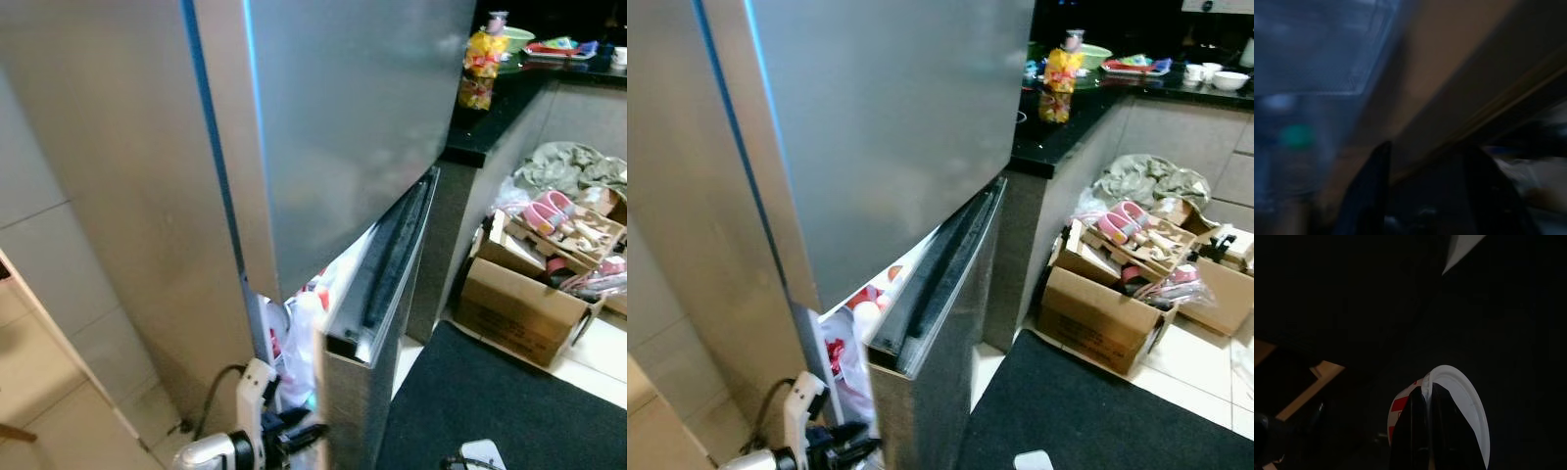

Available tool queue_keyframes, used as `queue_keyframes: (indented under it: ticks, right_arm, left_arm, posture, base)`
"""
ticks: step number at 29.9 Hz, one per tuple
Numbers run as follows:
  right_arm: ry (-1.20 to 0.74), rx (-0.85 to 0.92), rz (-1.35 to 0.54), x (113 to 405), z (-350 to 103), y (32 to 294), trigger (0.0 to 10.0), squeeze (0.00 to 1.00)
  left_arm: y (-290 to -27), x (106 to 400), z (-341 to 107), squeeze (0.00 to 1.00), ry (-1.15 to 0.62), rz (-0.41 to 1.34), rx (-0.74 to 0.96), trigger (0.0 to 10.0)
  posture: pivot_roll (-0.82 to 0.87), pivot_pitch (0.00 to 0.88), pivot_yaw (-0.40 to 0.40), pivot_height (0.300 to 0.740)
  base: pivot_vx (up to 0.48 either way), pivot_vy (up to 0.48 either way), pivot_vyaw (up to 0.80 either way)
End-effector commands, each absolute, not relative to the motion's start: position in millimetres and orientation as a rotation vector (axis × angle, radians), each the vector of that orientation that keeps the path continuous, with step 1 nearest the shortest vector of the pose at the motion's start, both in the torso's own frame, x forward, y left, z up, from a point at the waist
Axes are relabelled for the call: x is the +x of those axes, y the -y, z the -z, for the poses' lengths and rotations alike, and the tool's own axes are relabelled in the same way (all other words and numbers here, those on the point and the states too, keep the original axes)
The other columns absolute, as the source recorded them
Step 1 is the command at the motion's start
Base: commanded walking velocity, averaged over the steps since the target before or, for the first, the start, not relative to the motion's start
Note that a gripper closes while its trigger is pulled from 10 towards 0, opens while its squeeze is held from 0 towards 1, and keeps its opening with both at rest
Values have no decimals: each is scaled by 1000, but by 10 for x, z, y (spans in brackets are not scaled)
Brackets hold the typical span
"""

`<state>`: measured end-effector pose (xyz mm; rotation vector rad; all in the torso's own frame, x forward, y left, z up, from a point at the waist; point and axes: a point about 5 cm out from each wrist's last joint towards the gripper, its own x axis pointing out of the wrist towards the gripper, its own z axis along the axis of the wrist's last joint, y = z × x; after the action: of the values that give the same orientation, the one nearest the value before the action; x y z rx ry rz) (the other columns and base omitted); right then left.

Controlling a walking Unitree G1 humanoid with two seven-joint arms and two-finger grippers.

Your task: Restocking fridge

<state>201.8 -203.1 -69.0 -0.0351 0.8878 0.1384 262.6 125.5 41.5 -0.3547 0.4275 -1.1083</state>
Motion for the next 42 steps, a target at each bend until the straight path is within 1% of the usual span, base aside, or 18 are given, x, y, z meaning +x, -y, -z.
queue_keyframes:
  ticks: [1, 2, 5, 8, 19, 21, 22, 23, 24, 25, 26, 28, 29, 31, 32, 35, 38, 42]
  right_arm:
    - [-919, -51, -154, 1954, 726, 2039, 10000, 0]
    - [-933, -57, -162, 1927, 740, 2043, 10000, 0]
    - [-947, -63, -170, 1897, 754, 2049, 10000, 0]
    - [-980, -70, -195, 1836, 786, 2048, 10000, 0]
    - [-1014, -82, -205, 1743, 827, 2070, 10000, 0]
    - [-1017, -84, -204, 1737, 829, 2074, 10000, 0]
    - [-1018, -85, -203, 1734, 830, 2078, 10000, 0]
    - [-1017, -90, -199, 1731, 830, 2086, 10000, 0]
    - [-1017, -90, -199, 1731, 830, 2086, 10000, 0]
    - [-1010, -90, -192, 1729, 828, 2098, 10000, 0]
    - [-1010, -90, -192, 1729, 828, 2098, 10000, 0]
    - [-982, -74, -176, 1733, 816, 2118, 10000, 0]
    - [-982, -74, -176, 1733, 816, 2118, 10000, 0]
    - [-943, -53, -176, 1750, 793, 2136, 10000, 0]
    - [-932, -49, -185, 1747, 789, 2140, 10000, 0]
    - [-939, -49, -165, 1720, 800, 2156, 10000, 0]
    - [-941, -39, -135, 1712, 806, 2164, 10000, 0]
    - [-944, -43, -143, 1710, 808, 2160, 10000, 0]
  left_arm:
    - [-1122, 2546, -480, 463, -455, 1233, -446, 10000]
    - [-1064, 2505, -553, 0, -457, 1297, -497, 10000]
    - [-1024, 2456, -629, 0, -470, 1366, -549, 10000]
    - [-1041, 2379, -611, 0, -526, 1405, -538, 10000]
    - [-1096, 2262, -629, 0, -598, 1383, -552, 10000]
    - [-1096, 2270, -598, 0, -588, 1354, -515, 10000]
    - [-1098, 2290, -572, 0, -572, 1325, -475, 10000]
    - [-1109, 2347, -520, 0, -550, 1253, -414, 10000]
    - [-1109, 2347, -520, 0, -550, 1253, -414, 10000]
    - [-1129, 2407, -476, 0, -527, 1178, -357, 10000]
    - [-1129, 2407, -476, 0, -527, 1178, -357, 10000]
    - [-1179, 2488, -398, 0, -519, 1051, -263, 10000]
    - [-1179, 2488, -398, 0, -519, 1051, -263, 10000]
    - [-1277, 2543, -266, 0, -534, 904, -88, 10000]
    - [-1424, 2577, -119, 0, -578, 731, -27, 10000]
    - [-1646, 2588, 28, 0, -613, 498, -13, 10000]
    - [-1908, 2469, 222, 0, -695, 279, 41, 10000]
    - [-1983, 2392, 281, 0, -719, 228, 34, 10000]
  posture:
    - [-66, 85, 5, 740]
    - [-66, 85, 5, 740]
    - [-67, 87, 3, 740]
    - [-68, 90, 4, 740]
    - [-66, 92, 4, 740]
    - [-66, 92, 5, 740]
    - [-67, 92, 6, 740]
    - [-67, 91, 7, 740]
    - [-67, 91, 7, 740]
    - [-66, 92, 9, 740]
    - [-66, 92, 9, 740]
    - [-68, 93, 12, 740]
    - [-68, 93, 12, 740]
    - [-67, 95, 17, 740]
    - [-71, 95, 23, 740]
    - [-74, 85, 33, 740]
    - [-72, 91, 28, 740]
    - [-65, 92, 17, 740]
  base:
    - [0, 0, 0]
    - [0, 0, 0]
    - [0, 0, 0]
    - [0, 0, 0]
    - [0, 0, 0]
    - [0, 0, 0]
    - [0, 0, 0]
    - [0, 0, 0]
    - [0, 0, 0]
    - [0, 0, 0]
    - [0, 0, 0]
    - [0, 0, 0]
    - [0, 0, 0]
    - [0, 0, 0]
    - [0, 0, 0]
    - [0, 0, 0]
    - [0, 0, 0]
    - [0, 0, 0]
